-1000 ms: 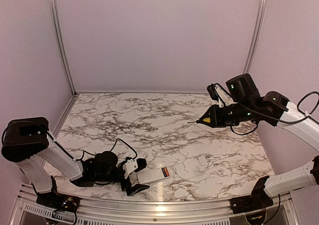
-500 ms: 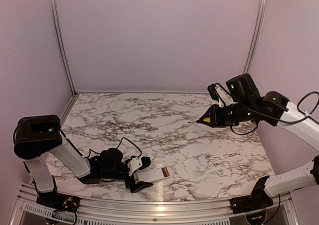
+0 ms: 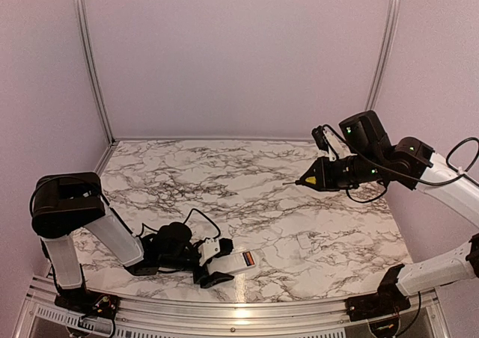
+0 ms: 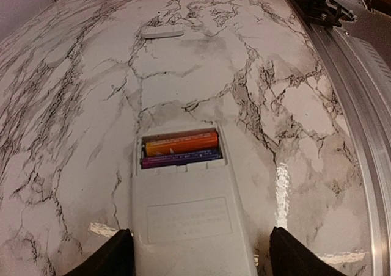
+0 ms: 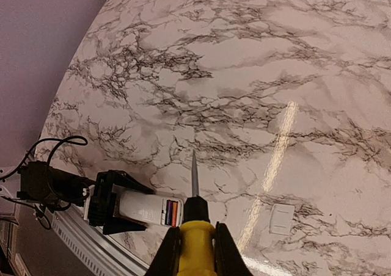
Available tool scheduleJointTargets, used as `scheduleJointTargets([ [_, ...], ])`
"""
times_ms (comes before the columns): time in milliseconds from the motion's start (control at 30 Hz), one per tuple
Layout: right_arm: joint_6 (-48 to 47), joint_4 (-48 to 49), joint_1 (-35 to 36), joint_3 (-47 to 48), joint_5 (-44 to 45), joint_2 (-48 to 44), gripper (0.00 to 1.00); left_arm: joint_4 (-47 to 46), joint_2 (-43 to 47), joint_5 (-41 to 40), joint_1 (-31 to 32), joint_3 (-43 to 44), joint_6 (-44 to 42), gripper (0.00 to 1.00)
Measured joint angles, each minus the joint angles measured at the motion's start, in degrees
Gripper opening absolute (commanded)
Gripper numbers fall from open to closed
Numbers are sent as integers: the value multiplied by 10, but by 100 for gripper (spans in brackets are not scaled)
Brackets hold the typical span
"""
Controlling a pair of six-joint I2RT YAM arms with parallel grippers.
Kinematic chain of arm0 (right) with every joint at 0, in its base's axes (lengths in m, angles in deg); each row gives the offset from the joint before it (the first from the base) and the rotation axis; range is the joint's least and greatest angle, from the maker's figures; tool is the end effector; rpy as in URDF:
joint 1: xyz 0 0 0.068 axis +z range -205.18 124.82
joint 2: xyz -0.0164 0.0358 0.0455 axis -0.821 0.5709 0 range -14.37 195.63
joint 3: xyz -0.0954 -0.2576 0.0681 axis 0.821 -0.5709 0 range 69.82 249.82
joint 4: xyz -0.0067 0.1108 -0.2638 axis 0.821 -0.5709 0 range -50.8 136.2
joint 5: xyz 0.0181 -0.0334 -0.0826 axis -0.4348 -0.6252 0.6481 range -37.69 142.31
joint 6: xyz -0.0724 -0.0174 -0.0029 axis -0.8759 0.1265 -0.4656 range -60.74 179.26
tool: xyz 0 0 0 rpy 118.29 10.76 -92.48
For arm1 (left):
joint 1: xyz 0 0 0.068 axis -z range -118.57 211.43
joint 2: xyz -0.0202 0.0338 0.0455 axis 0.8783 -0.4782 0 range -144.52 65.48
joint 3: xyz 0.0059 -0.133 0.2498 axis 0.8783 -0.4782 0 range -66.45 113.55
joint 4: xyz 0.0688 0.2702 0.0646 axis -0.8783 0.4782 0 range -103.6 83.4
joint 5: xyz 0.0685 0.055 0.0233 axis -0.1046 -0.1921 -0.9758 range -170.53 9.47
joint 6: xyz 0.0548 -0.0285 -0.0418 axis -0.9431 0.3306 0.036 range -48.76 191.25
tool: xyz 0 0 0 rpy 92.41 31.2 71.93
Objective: Unload the batteries from the remote control
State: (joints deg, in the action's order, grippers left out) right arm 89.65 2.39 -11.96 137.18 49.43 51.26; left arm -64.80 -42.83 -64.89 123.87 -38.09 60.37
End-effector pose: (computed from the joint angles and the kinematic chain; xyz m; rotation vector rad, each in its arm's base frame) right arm 0.1999 0.1922 0.3403 -0.2963 2.3935 0.6905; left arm 0.1379 -0.3007 0.0529 1.4258 1.6229 -0.8206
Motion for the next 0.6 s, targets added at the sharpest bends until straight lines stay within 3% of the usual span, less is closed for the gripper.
scheduleJointTargets([
  [333, -3, -5, 0, 0, 0, 0, 0, 5, -7, 10, -6, 12, -19, 20],
  [600, -35, -18, 0, 18, 6, 11, 0, 105, 32, 13, -6, 35, -71, 6],
])
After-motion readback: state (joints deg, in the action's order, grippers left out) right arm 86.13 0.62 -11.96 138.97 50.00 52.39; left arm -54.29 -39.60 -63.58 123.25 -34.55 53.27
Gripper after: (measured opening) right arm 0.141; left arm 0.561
